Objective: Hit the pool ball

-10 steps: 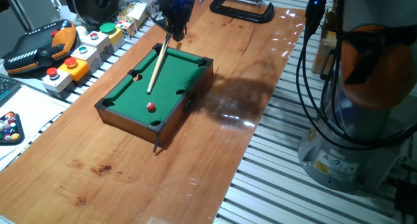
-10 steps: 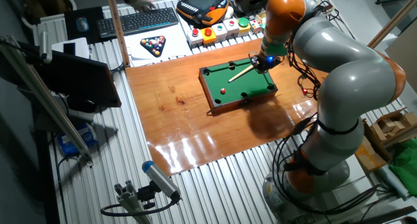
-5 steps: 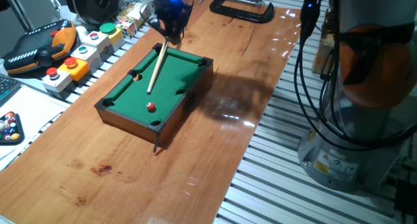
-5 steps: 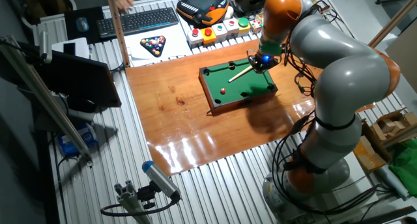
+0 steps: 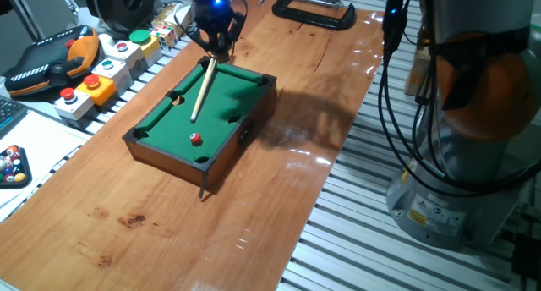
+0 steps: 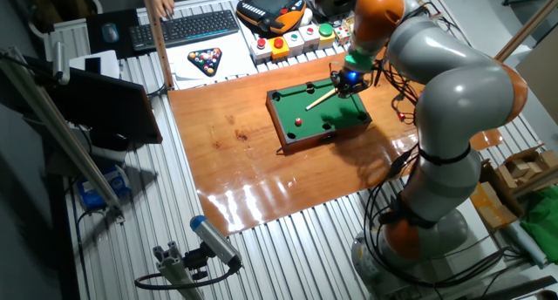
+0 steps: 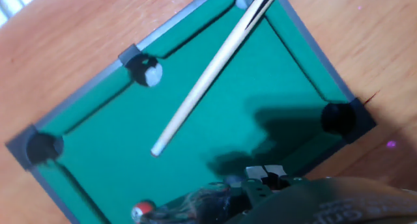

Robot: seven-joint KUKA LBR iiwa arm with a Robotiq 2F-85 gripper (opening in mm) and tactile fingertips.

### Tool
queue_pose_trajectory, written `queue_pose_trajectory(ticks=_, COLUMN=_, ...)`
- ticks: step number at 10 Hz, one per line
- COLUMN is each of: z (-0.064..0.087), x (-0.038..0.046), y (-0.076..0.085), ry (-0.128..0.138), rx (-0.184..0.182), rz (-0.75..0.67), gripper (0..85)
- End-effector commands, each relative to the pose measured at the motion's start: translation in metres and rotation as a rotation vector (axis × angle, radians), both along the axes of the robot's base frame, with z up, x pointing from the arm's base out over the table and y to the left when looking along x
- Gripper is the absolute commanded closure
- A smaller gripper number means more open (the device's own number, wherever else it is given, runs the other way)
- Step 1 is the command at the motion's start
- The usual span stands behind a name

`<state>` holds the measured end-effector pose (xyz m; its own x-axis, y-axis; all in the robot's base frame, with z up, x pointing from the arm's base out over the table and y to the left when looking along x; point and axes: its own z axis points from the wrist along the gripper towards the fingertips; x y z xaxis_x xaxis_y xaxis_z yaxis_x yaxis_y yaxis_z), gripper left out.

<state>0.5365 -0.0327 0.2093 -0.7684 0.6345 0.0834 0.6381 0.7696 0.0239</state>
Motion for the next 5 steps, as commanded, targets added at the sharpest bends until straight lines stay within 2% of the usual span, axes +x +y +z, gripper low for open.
queue_pose_trajectory(ticks=1, z=-0.0001, x=0.0002, y=0.0003, ry=0.002, rx=-0.003, rz=-0.046, gripper=84.3)
queue_pose_trajectory(ticks=3, z=-0.002, x=0.0011, y=-0.0035, ry=0.013, rx=-0.016, rz=-0.083, gripper=84.3)
queue_pose_trajectory(ticks=5, z=-0.0067, x=0.0027, y=-0.0062, ry=0.027, rx=0.004, rz=-0.127, gripper=84.3)
